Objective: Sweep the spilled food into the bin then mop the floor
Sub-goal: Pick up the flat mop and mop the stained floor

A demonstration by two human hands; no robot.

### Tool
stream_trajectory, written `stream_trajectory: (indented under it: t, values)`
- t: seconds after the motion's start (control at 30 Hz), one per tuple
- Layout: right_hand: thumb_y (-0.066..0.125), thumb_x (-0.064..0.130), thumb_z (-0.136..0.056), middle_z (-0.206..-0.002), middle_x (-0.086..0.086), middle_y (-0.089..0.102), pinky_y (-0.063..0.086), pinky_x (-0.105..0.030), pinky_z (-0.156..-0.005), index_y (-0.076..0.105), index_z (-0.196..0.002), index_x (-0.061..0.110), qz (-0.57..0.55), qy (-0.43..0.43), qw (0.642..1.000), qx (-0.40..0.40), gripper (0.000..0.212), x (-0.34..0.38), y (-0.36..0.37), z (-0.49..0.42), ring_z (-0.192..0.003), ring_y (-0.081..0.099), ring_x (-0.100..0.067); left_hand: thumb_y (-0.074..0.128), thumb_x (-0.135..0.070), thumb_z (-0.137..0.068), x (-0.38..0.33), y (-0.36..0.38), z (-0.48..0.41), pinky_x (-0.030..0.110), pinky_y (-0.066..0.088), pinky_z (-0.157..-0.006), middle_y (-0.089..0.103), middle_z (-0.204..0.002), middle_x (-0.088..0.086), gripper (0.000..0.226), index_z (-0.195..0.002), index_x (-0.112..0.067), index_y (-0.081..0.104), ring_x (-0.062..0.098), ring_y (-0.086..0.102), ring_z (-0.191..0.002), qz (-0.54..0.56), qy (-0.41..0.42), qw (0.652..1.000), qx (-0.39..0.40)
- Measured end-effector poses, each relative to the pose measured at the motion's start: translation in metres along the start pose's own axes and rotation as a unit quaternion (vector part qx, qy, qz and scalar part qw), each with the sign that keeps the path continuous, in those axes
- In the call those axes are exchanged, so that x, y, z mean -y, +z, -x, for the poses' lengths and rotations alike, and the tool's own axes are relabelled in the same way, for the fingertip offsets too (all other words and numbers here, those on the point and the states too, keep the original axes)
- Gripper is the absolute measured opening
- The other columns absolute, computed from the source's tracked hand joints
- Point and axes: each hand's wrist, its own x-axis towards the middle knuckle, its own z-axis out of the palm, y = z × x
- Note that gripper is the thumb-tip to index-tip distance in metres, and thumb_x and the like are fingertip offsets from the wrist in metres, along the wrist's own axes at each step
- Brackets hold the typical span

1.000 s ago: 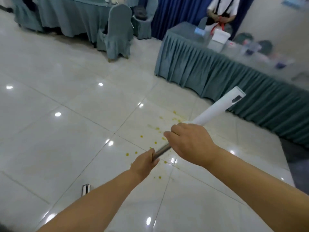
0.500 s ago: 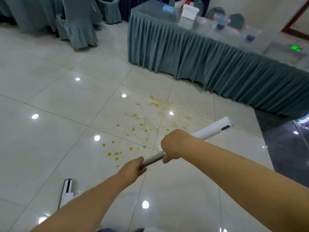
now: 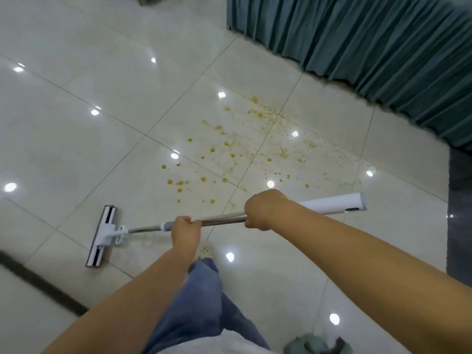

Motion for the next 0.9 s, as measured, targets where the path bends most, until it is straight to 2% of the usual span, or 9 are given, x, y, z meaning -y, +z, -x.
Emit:
stream_trajectory:
  t: [0.1, 0.2, 0.27, 0.33, 0.4, 0.53, 0.67, 0.77, 0.9]
  values:
    - [0.047, 0.035, -0.096, -0.069, 0.003, 0.046, 0.032, -0.024, -0.049, 0.053, -0.09, 0.014, -0.048, -0.028, 0.998, 0.037, 0.022, -0.029, 0.006, -0.021, -0.053, 0.043, -0.012, 0.055, -0.021, -0.092, -0.001, 0.026, -0.021, 0.043, 0.05, -0.093, 0.059, -0.111, 0.021, 0.05, -0.129, 0.011, 0.044, 0.04, 0.058, -0.106, 0.117, -0.111, 0.987, -0.006]
    - [0.052, 0.033, -0.094, -0.069, -0.004, 0.055, 0.04, -0.024, -0.046, 0.058, -0.1, 0.005, -0.151, -0.041, 0.981, 0.115, 0.03, -0.06, 0.011, -0.046, -0.048, 0.05, -0.015, 0.059, -0.016, -0.092, -0.009, 0.055, -0.039, 0.033, 0.05, -0.09, 0.054, -0.087, 0.01, 0.039, -0.124, 0.003, 0.049, 0.025, 0.059, -0.09, 0.308, -0.209, 0.928, 0.022]
    - [0.054, 0.03, -0.092, -0.069, -0.009, 0.058, 0.043, -0.024, -0.046, 0.058, -0.106, 0.001, -0.211, -0.047, 0.962, 0.168, 0.031, -0.079, 0.017, -0.064, -0.047, 0.051, -0.018, 0.057, -0.01, -0.093, -0.021, 0.074, -0.051, 0.032, 0.051, -0.087, 0.056, -0.086, 0.012, 0.022, -0.112, -0.001, 0.052, 0.023, 0.06, -0.085, 0.396, -0.239, 0.886, 0.026]
    - [0.053, 0.026, -0.092, -0.068, -0.01, 0.058, 0.044, -0.024, -0.046, 0.056, -0.105, 0.001, -0.241, -0.063, 0.948, 0.2, 0.029, -0.098, 0.018, -0.083, -0.047, 0.051, -0.018, 0.05, -0.004, -0.095, -0.037, 0.09, -0.069, 0.032, 0.057, -0.073, 0.053, -0.085, 0.012, 0.007, -0.091, 0.0, 0.047, 0.022, 0.058, -0.074, 0.459, -0.266, 0.847, 0.022]
    - [0.054, 0.023, -0.09, -0.069, -0.009, 0.057, 0.042, -0.023, -0.044, 0.056, -0.101, 0.001, -0.249, -0.082, 0.944, 0.198, 0.025, -0.117, 0.017, -0.099, -0.046, 0.05, -0.018, 0.046, -0.001, -0.097, -0.05, 0.105, -0.086, 0.028, 0.058, -0.057, 0.048, -0.083, 0.012, 0.018, -0.08, -0.003, 0.041, 0.02, 0.054, -0.067, 0.495, -0.289, 0.82, -0.003]
    - [0.053, 0.026, -0.088, -0.075, -0.012, 0.063, 0.04, -0.022, -0.045, 0.061, -0.099, 0.002, -0.204, -0.1, 0.961, 0.157, 0.028, -0.158, 0.017, -0.119, -0.047, 0.053, -0.019, 0.046, 0.003, -0.096, -0.084, 0.136, -0.102, 0.027, 0.056, -0.078, 0.044, -0.08, 0.01, 0.014, -0.084, -0.004, 0.041, 0.018, 0.05, -0.065, 0.52, -0.294, 0.802, -0.026]
    - [0.051, 0.029, -0.09, -0.072, -0.008, 0.059, 0.037, -0.022, -0.045, 0.06, -0.094, 0.004, -0.195, -0.102, 0.964, 0.146, 0.027, -0.198, 0.013, -0.133, -0.045, 0.05, -0.016, 0.049, 0.006, -0.093, -0.107, 0.16, -0.116, 0.028, 0.055, -0.043, 0.046, -0.082, 0.012, 0.017, -0.083, -0.006, 0.041, 0.02, 0.05, -0.064, 0.523, -0.29, 0.801, -0.018]
    - [0.051, 0.03, -0.092, -0.067, -0.005, 0.054, 0.038, -0.022, -0.045, 0.051, -0.078, 0.011, -0.212, -0.101, 0.962, 0.142, 0.024, -0.22, 0.012, -0.149, -0.046, 0.049, -0.016, 0.048, 0.005, -0.094, -0.129, 0.179, -0.13, 0.024, 0.054, -0.041, 0.046, -0.08, 0.01, 0.018, -0.081, -0.006, 0.042, 0.018, 0.049, -0.063, 0.534, -0.272, 0.801, -0.013]
    - [0.051, 0.031, -0.093, -0.067, -0.005, 0.055, 0.041, -0.023, -0.046, 0.052, -0.084, 0.01, -0.257, -0.101, 0.952, 0.135, 0.023, -0.234, 0.02, -0.168, -0.046, 0.05, -0.016, 0.051, 0.003, -0.093, -0.149, 0.201, -0.146, 0.021, 0.055, -0.047, 0.048, -0.082, 0.009, 0.011, -0.087, -0.004, 0.046, 0.016, 0.049, -0.064, 0.551, -0.259, 0.792, -0.042]
